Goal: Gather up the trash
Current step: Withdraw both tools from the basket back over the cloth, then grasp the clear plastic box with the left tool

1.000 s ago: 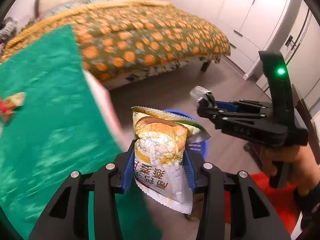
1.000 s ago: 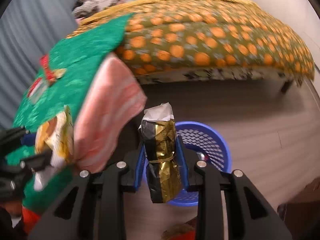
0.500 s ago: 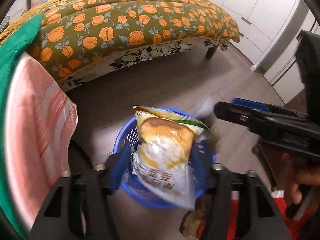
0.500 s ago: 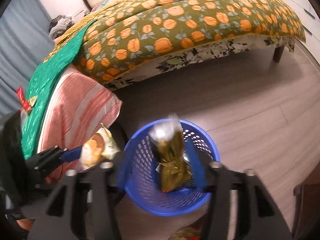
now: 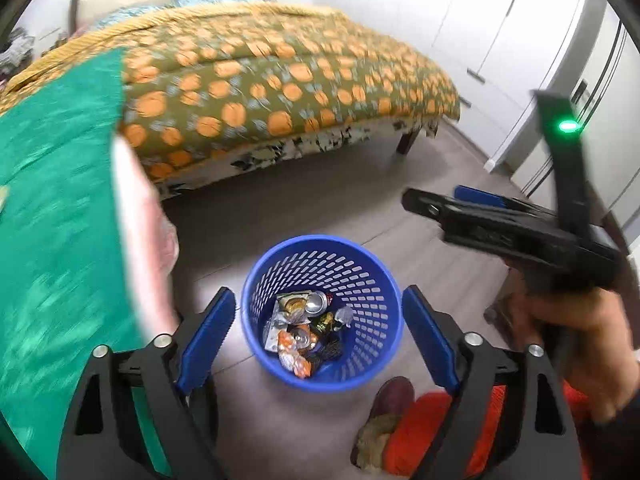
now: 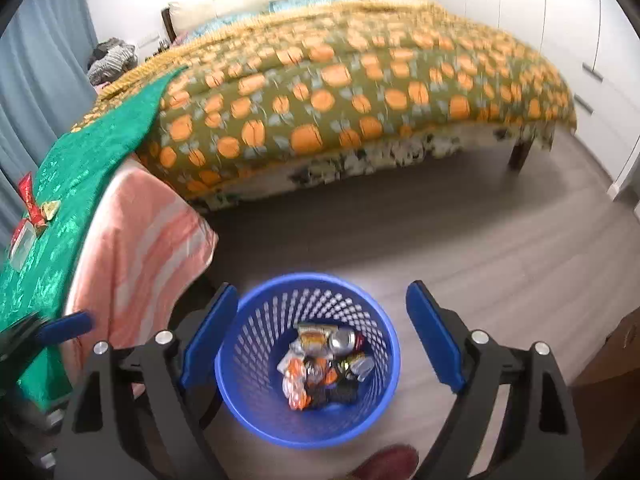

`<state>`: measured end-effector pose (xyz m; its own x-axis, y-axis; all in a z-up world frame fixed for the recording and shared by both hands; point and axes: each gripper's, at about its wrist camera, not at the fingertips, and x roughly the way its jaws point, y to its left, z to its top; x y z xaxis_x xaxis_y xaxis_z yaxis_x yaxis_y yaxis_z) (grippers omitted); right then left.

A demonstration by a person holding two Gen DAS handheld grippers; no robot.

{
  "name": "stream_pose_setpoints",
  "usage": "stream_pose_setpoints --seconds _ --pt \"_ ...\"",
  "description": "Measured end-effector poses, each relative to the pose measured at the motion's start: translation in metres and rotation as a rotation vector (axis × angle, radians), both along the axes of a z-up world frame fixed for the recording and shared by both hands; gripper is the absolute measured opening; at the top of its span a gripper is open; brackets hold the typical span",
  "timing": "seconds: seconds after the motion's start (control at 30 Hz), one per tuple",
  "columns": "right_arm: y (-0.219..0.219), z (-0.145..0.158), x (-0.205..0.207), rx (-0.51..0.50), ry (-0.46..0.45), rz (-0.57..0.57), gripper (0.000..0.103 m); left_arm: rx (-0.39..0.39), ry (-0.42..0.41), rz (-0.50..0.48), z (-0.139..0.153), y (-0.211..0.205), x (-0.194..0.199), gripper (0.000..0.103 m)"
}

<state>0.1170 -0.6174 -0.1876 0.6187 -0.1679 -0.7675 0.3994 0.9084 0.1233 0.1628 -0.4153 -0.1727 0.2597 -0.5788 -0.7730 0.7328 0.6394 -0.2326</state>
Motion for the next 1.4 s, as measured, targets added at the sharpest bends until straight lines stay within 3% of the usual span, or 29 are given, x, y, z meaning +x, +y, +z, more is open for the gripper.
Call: stream_pose_setpoints --seconds 0.07,0.27,0.4,0.67,0.83,1.03,1.3,1.4 --pt "0.016 0.009 0.0 -0.037 -0.04 0.016 0.086 -0.025 -0.002 0.012 0.012 0.034 -0.012 0.088" --pt "0.097 0.034 0.009 -0.157 -0.12 0.151 0.086 0.01 -0.068 0.08 0.026 0.137 -0.034 0.089" --pt "0.166 0.043 0.016 -0.153 -0.144 0.27 0.086 0.044 -0.105 0.154 0.031 0.21 -0.035 0.089" --pt "0.31 0.031 0.048 -0.143 -0.073 0.568 0.087 0.135 -0.156 0.281 0.024 0.324 -0.006 0.091" --pt "0.369 0.013 0.086 -0.151 -0.004 0.682 0.087 0.114 -0.145 0.35 0.023 0.375 0.027 0.092" --pt "0.39 -0.007 0.099 -0.143 0.041 0.706 0.087 0.092 -0.173 0.336 0.028 0.392 0.089 0.095" --pt "0.387 -0.01 0.103 -0.102 0.052 0.689 0.089 0.185 -0.207 0.228 0.027 0.345 0.187 0.097" --pt "0.386 -0.01 0.105 -0.091 0.052 0.688 0.09 0.19 -0.164 0.219 0.021 0.332 0.223 0.097"
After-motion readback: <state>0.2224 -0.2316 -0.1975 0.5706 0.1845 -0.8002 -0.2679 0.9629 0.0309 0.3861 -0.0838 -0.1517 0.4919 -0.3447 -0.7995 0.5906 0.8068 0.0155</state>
